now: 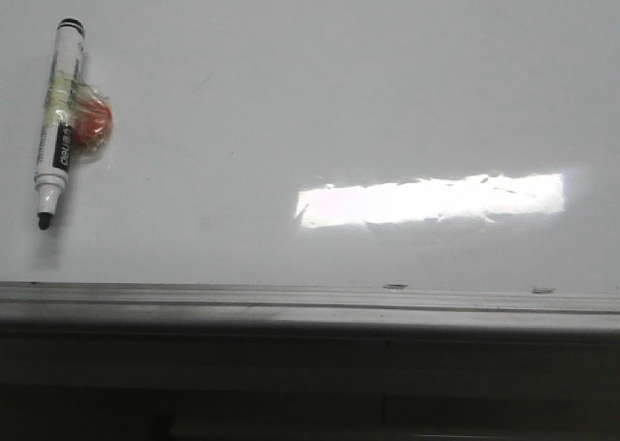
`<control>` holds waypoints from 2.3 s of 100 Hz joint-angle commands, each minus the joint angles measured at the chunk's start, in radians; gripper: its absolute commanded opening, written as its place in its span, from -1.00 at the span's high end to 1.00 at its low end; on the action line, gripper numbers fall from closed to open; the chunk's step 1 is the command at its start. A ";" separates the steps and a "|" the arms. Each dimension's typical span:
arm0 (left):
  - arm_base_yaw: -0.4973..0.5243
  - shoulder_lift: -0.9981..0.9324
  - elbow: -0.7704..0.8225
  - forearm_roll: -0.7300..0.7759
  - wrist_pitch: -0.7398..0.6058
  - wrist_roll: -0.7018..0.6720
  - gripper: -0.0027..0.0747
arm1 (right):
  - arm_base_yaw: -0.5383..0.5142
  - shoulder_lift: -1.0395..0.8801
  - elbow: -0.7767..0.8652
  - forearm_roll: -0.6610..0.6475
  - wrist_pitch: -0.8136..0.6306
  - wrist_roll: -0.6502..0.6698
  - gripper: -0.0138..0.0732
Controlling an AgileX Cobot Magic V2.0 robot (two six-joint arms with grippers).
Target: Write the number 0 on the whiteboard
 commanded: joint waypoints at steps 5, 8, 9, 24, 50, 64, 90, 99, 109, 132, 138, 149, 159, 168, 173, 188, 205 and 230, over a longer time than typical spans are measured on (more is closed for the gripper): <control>0.001 -0.030 0.030 -0.004 -0.050 -0.010 0.98 | -0.006 -0.016 0.014 -0.012 -0.020 -0.005 0.84; 0.001 -0.030 0.030 -0.004 -0.050 -0.010 0.98 | -0.006 -0.016 0.014 -0.012 -0.020 -0.005 0.84; 0.001 -0.030 0.030 -0.004 -0.050 -0.010 0.98 | -0.006 -0.016 0.014 -0.012 -0.020 -0.005 0.84; 0.001 -0.030 0.030 -0.004 -0.050 -0.010 0.98 | -0.006 -0.016 0.014 -0.012 -0.020 -0.005 0.84; 0.001 -0.030 0.030 -0.004 -0.050 -0.010 0.98 | -0.006 -0.016 0.014 -0.012 -0.020 -0.005 0.84; 0.001 -0.030 0.030 -0.004 -0.050 -0.010 0.98 | -0.006 -0.016 0.014 -0.012 -0.020 -0.005 0.84; 0.001 -0.030 0.030 -0.092 -0.094 -0.010 0.98 | -0.006 -0.016 0.014 -0.073 -0.260 -0.005 0.84; 0.001 -0.030 0.030 -0.422 -0.167 -0.010 0.98 | -0.006 -0.016 0.014 -0.029 -0.430 -0.005 0.84; 0.001 -0.030 0.030 -0.716 -0.227 -0.008 0.98 | -0.006 -0.016 0.014 0.061 -0.594 0.057 0.84; 0.001 -0.030 0.028 -1.070 -0.254 -0.008 0.98 | -0.006 -0.016 -0.038 0.268 -0.454 0.179 0.84; 0.001 -0.030 0.015 -1.110 -0.232 -0.008 0.98 | -0.006 -0.016 -0.073 0.277 -0.394 0.179 0.84; 0.000 -0.022 -0.059 -1.066 -0.068 0.103 0.98 | 0.009 -0.009 -0.211 0.277 -0.190 0.179 0.84; 0.000 0.024 -0.176 -0.989 0.076 0.238 0.98 | 0.041 0.045 -0.354 0.277 0.067 0.127 0.84; 0.002 0.115 -0.296 -0.828 0.184 0.257 0.98 | 0.073 0.127 -0.464 0.277 0.283 0.036 0.84; 0.002 0.179 -0.360 -0.735 0.243 0.259 0.97 | 0.087 0.172 -0.511 0.277 0.360 0.004 0.83; -0.054 0.332 -0.510 -0.593 0.323 0.263 0.50 | 0.127 0.270 -0.587 0.279 0.392 -0.015 0.43; -0.195 0.499 -0.644 -0.443 0.412 0.256 0.20 | 0.176 0.296 -0.593 0.291 0.367 -0.015 -0.11; -0.499 0.798 -0.830 0.039 0.610 -0.146 0.35 | 0.260 0.314 -0.593 0.295 0.388 -0.017 -0.13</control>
